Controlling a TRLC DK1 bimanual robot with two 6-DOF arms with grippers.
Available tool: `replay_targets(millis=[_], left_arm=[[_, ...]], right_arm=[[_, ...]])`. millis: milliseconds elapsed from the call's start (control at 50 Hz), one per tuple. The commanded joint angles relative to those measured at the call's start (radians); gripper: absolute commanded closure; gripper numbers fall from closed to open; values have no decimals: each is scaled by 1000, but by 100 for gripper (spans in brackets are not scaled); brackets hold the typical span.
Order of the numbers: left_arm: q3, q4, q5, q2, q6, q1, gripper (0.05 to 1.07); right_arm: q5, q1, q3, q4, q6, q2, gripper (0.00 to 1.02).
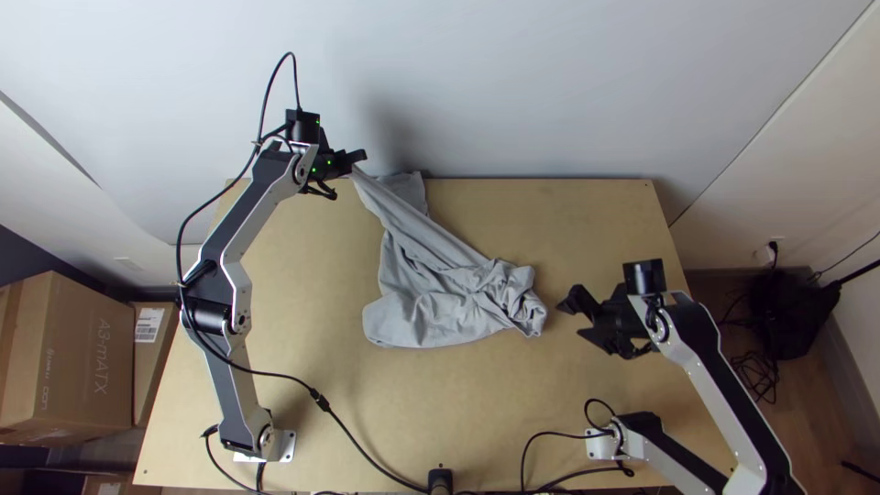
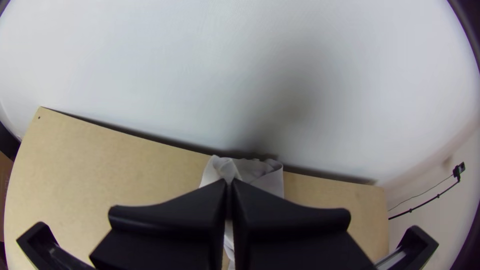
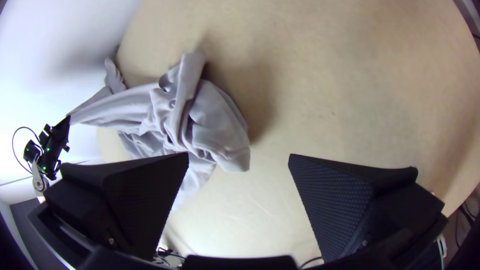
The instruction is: Fold the t-shirt
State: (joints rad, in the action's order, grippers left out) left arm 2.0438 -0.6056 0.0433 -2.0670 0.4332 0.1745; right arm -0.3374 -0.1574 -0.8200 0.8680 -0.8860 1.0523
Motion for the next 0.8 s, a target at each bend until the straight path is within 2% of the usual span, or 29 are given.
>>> replay_targets(millis=[0,80,260,400,500,600,680,780], left_arm=[[-13,-5,-2,58,-8,5,105],[-13,-13,-2,64,-14,10,105],[-13,-23,-2,74,-25,11,105],[-14,-34,-2,87,-30,14,105],[-14,-37,-2,94,-36,14,105],[-14,-43,-2,102,-40,10,105],[-19,-49,-2,110,-42,6,105],[-30,-51,-2,117,-48,3,105]], right_arm=[[-8,-7,-57,-77,-16,106,11],[-8,-7,-93,-110,-19,199,16],[-8,-28,-168,-175,-24,384,16],[-6,-83,-235,-222,-25,497,17],[-3,-103,-294,-225,-24,583,27],[-5,-123,-344,-225,-14,653,28],[-5,-136,-375,-224,-11,695,39],[-3,-153,-403,-219,-7,719,66]])
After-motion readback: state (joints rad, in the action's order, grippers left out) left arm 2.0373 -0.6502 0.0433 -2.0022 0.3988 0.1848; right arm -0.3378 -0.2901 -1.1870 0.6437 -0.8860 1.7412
